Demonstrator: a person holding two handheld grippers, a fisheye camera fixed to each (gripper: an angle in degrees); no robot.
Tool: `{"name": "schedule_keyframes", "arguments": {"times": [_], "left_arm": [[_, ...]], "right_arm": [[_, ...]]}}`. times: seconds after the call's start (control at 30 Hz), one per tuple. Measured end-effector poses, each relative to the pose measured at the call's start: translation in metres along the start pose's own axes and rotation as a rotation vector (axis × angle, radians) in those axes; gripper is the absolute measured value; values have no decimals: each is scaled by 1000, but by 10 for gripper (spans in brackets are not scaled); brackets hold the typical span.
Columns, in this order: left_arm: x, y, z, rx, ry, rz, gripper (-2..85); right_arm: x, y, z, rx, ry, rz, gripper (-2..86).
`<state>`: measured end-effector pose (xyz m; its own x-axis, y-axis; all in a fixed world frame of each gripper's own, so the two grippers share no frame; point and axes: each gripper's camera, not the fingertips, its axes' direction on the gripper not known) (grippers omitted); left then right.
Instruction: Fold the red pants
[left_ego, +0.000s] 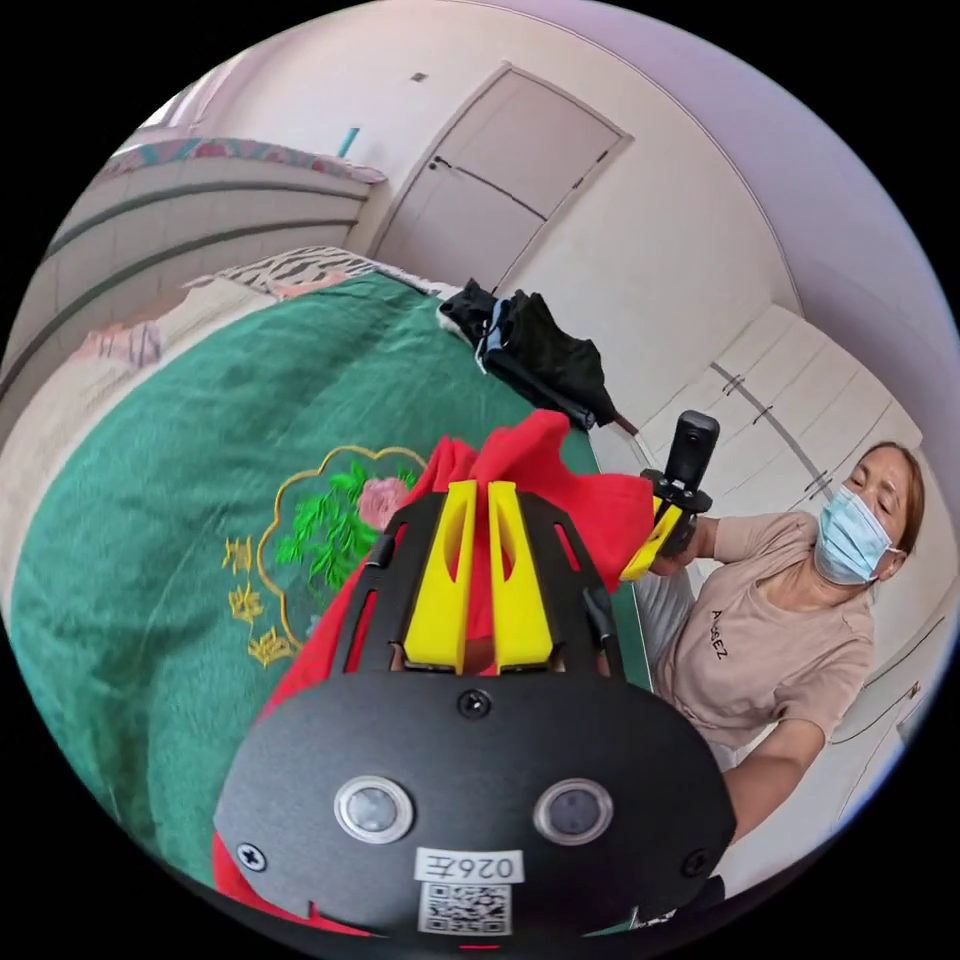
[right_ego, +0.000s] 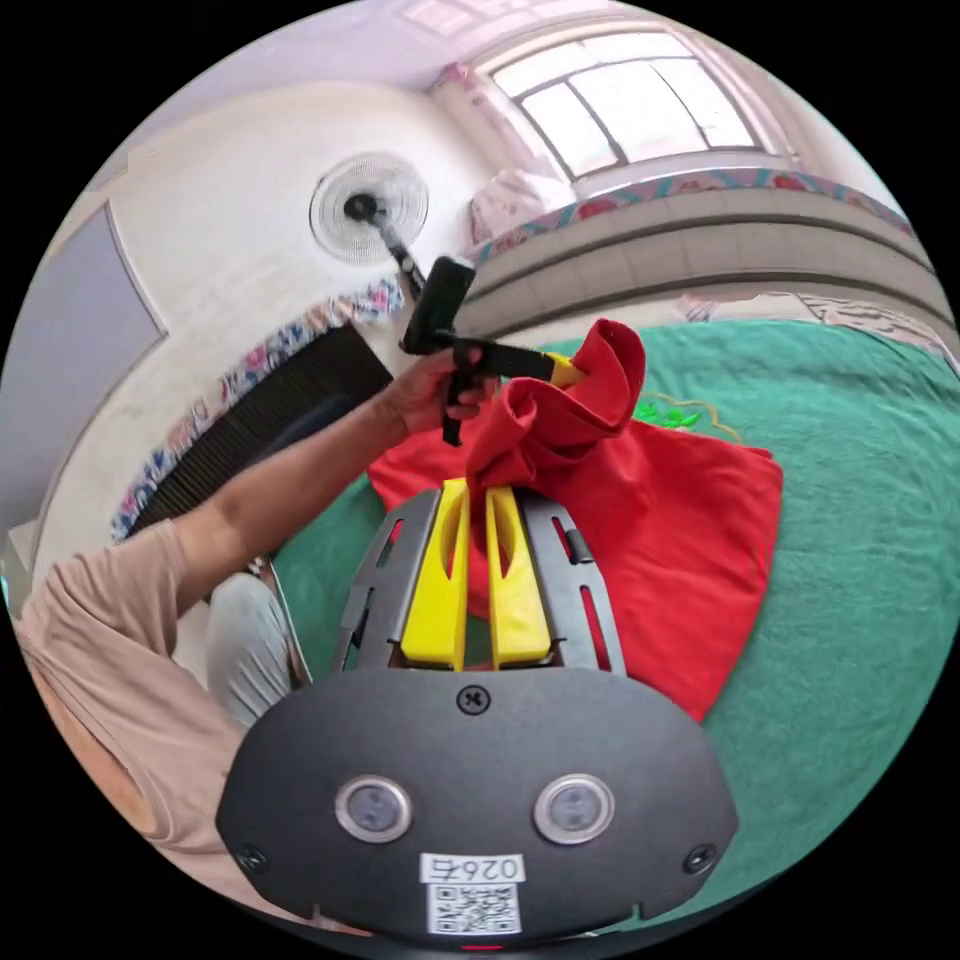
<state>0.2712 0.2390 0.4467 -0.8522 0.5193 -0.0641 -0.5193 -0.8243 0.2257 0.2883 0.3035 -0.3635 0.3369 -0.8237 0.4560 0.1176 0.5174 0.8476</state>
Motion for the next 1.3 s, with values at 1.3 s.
{"name": "schedule_keyframes", "arguments": {"times": [1.3], "left_arm": [[132, 90, 60, -377, -474, -305, -9]], "right_arm": [[300, 119, 93, -445, -7, 207, -9]]}}
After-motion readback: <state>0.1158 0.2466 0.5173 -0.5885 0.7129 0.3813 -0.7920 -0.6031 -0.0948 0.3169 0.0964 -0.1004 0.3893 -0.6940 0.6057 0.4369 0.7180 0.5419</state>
